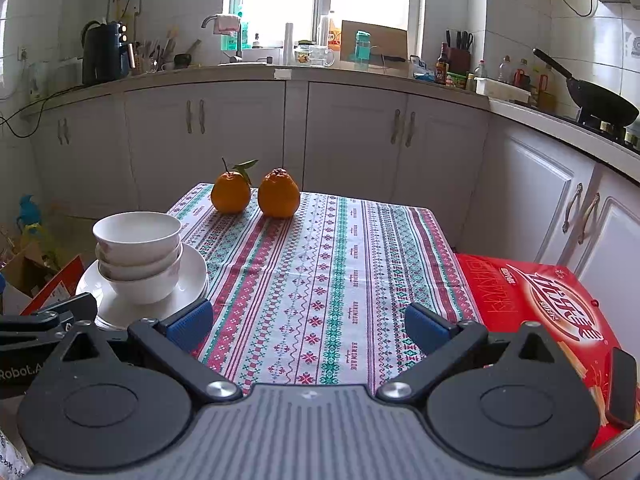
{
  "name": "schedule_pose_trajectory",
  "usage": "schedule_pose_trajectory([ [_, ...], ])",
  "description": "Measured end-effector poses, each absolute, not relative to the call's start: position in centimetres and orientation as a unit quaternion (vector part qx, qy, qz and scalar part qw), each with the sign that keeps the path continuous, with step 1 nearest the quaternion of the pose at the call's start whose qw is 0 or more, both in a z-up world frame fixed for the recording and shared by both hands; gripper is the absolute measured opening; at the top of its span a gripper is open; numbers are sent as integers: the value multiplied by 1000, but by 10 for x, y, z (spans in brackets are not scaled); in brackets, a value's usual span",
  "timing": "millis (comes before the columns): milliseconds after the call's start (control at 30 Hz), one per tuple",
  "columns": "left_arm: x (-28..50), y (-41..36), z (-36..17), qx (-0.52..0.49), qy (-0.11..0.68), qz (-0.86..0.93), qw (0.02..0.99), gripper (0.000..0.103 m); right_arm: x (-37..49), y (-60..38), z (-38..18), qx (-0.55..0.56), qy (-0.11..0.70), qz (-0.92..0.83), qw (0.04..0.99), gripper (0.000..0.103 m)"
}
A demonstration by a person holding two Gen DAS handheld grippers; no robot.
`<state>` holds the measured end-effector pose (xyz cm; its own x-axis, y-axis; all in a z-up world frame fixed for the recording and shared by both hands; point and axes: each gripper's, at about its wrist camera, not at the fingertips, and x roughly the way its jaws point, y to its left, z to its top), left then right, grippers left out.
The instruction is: Organize plates and bowls
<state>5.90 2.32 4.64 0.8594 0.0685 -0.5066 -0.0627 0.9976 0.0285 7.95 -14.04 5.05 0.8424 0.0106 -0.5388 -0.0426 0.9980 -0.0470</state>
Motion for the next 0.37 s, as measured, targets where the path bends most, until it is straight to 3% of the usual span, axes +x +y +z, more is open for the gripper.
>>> schedule_pose_trajectory([
  [367,59,23,46,5,265,33,964,102,80,-141,50,-28,282,13,959,103],
])
